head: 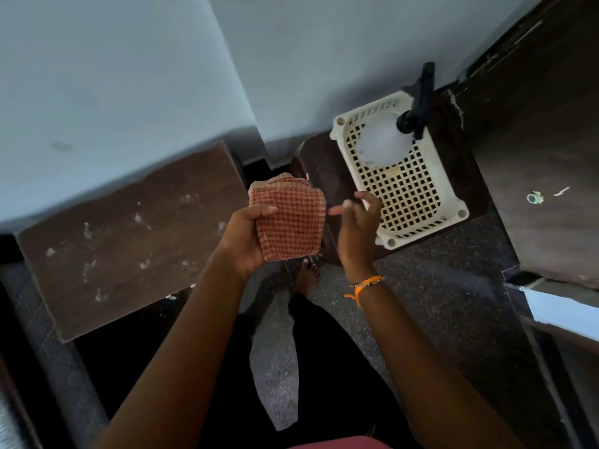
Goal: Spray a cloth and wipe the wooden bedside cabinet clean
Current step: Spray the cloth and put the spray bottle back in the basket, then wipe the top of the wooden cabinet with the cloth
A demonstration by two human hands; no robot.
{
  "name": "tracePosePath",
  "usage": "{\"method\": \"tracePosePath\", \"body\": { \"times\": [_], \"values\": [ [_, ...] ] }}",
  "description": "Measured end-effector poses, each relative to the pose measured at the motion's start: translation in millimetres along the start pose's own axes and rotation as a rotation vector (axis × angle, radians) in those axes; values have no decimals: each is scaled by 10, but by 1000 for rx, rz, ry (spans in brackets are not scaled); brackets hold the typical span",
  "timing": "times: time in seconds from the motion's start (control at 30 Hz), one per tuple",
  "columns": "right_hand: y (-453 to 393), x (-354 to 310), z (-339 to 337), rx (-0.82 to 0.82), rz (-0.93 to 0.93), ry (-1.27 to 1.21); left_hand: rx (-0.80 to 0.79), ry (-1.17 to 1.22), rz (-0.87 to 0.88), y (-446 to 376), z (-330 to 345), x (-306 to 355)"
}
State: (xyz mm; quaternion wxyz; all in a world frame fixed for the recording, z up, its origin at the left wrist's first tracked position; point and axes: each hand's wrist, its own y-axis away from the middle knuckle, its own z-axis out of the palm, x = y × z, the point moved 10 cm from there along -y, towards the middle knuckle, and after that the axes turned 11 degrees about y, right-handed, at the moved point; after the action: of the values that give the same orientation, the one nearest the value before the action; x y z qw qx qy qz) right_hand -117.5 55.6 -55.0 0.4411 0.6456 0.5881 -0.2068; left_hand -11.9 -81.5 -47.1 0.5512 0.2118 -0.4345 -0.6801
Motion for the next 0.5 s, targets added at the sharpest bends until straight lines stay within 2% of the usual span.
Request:
{"method": "tracePosePath", "body": {
  "times": [0.13,0.2,0.23,0.3,0.37,0.5],
  "values": [
    [292,-278,406,-49,-155,120,48,-38,37,221,-446,164],
    [348,-455,670,-164,-200,122,36,-36,52,364,-710,293],
    [386,-518,873,-282,-196,114,19,-30,50,441,-850,345],
    [604,-591,1415,-633,-147,133,3,-61,50,599,-1167,436],
    [890,-600,1840,-926,-120,229,-21,-133,34,717,-1416,464],
    [1540,-520,2510,-1284,9,237,-51,-225,-3,962,-2044,441]
  ]
}}
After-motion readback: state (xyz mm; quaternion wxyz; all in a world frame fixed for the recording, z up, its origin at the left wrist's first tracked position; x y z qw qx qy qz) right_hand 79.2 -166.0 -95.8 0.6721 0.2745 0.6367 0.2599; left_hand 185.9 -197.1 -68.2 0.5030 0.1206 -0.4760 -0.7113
